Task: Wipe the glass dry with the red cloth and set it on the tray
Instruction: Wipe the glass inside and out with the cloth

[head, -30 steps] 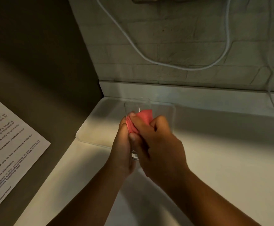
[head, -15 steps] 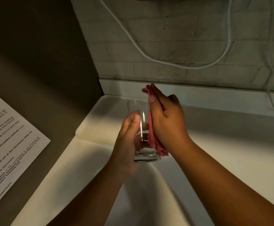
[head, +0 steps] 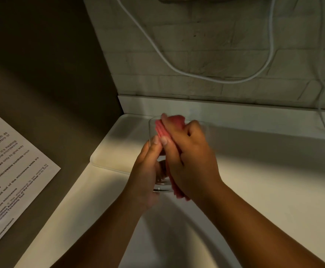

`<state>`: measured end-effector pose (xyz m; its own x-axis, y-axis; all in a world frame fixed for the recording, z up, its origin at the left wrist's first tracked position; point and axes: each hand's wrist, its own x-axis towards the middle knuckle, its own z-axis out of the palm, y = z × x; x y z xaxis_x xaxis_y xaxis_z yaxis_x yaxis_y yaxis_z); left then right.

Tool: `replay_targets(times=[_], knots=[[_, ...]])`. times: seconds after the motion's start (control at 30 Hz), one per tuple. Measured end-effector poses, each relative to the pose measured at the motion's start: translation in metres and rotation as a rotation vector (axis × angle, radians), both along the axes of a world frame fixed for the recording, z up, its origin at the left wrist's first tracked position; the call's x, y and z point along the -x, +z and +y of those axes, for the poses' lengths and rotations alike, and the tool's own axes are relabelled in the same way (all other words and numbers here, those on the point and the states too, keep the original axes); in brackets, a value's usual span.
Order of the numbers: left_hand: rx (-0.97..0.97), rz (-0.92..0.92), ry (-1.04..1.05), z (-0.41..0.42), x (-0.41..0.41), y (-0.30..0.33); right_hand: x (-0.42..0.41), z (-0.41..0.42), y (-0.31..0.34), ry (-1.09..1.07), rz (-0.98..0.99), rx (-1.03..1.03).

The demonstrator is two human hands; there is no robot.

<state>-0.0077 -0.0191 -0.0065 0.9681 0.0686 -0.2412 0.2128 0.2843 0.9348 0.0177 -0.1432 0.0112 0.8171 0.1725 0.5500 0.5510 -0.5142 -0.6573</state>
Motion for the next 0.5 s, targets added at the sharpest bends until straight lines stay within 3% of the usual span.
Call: replay_targets(times=[0.2, 0.37, 0.5], knots=[[0.224, -0.026, -0.031, 0.001, 0.002, 0.001, -0.028, -0.006, 0.015, 0.008, 0.412, -0.477], [0.220, -0.018, 0.005, 0.007, -0.005, 0.002, -0.024, -0.018, 0.008, 0.104, 0.686, -0.864], [0.195, -0.001, -0.001, 0.018, -0.008, 0.010, -0.018, -0.032, 0.003, 0.117, 0.714, -0.915]])
